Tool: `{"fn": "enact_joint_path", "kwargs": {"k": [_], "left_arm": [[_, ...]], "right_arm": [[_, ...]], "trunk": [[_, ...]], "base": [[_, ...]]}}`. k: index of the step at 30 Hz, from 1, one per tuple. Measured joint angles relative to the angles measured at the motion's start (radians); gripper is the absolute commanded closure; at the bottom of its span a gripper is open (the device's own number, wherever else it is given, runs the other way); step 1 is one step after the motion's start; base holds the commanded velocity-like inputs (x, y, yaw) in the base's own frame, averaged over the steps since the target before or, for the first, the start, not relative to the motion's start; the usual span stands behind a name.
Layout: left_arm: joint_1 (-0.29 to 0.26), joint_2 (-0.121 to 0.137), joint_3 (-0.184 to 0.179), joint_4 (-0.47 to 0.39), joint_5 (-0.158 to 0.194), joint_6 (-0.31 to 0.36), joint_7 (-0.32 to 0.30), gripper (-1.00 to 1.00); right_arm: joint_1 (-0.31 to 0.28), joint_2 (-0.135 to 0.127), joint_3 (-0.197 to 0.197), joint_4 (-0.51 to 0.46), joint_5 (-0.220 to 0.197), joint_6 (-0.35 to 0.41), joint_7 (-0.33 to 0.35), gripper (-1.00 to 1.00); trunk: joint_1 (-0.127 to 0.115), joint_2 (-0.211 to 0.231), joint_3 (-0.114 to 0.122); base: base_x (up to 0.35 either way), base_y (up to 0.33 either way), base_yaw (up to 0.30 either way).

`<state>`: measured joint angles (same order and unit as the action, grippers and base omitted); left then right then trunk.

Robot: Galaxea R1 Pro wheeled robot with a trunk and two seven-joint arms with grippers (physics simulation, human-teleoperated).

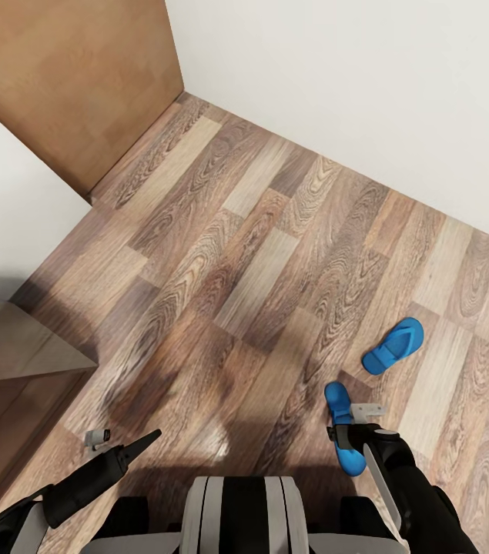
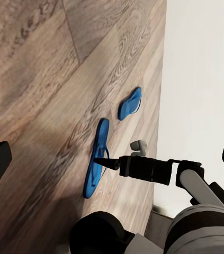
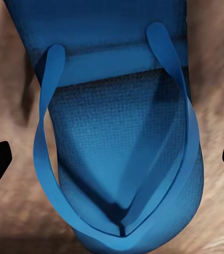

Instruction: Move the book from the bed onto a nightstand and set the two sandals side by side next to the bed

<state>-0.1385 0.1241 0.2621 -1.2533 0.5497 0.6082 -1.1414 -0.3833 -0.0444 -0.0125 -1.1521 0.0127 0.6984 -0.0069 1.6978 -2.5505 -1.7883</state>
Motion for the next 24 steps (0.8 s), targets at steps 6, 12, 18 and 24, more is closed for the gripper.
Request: {"fn": "enact_joint_path", "kwargs": {"k": [6,12,18,24], "left_arm": [[0.0,0.0,0.0,0.0,0.0,0.0,0.0,-1.0],[0.0,0.0,0.001,0.0,0.0,0.0,0.0,-1.0],[0.0,0.0,0.001,0.0,0.0,0.0,0.0,-1.0],[0.0,0.001,0.003,0.0,0.0,0.001,0.0,-1.0]], "right_arm": [[0.0,0.0,0.0,0.0,0.0,0.0,0.0,-1.0],[0.0,0.0,-0.001,0.0,0.0,0.0,0.0,-1.0],[0.0,0.0,-0.001,0.0,0.003,0.0,0.0,1.0],[0.0,0.0,-0.002,0.001,0.004,0.0,0.001,1.0]], "trunk": [[0.0,0.0,0.0],[0.0,0.0,0.0],[0.0,0.0,0.0],[0.0,0.0,0.0]], "base": [[0.0,0.0,0.0],[0.0,0.0,0.0],[0.0,0.0,0.0],[0.0,0.0,0.0]]}}
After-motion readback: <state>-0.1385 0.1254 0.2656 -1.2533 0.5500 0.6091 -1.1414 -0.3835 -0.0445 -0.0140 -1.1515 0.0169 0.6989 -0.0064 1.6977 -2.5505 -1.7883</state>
